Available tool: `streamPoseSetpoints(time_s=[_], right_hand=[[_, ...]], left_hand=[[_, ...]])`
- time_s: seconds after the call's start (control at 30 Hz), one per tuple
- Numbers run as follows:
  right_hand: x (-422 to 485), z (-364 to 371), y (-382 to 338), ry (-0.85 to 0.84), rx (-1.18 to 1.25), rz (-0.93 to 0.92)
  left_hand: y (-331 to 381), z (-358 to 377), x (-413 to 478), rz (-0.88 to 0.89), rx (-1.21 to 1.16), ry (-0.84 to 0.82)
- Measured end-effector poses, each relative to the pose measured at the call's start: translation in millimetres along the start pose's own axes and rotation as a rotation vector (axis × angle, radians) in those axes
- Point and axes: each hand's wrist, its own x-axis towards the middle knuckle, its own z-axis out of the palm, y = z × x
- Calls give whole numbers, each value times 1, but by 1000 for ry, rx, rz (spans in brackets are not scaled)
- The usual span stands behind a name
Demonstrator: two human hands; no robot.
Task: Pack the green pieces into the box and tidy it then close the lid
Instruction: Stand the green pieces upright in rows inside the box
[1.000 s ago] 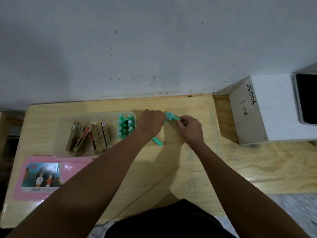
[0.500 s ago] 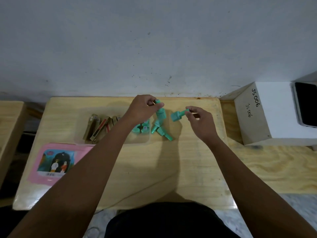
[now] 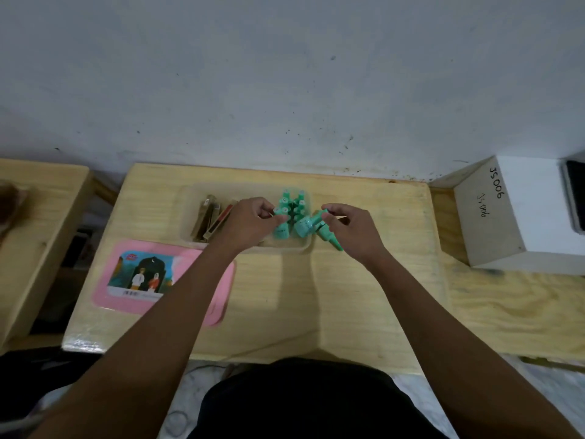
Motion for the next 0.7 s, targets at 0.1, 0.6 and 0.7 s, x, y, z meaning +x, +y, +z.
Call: streamPoseSetpoints(time_s=[0.1, 0.6, 0.7], right_hand=[[-5, 11, 0, 10, -28, -2], [-25, 40, 3, 51, -527, -237], [-24, 43, 3, 37, -628, -272]], left_hand=[[-18, 2, 0, -22, -27, -1], [-43, 34, 20, 45, 167, -56], [-43, 37, 22, 40, 238, -55]])
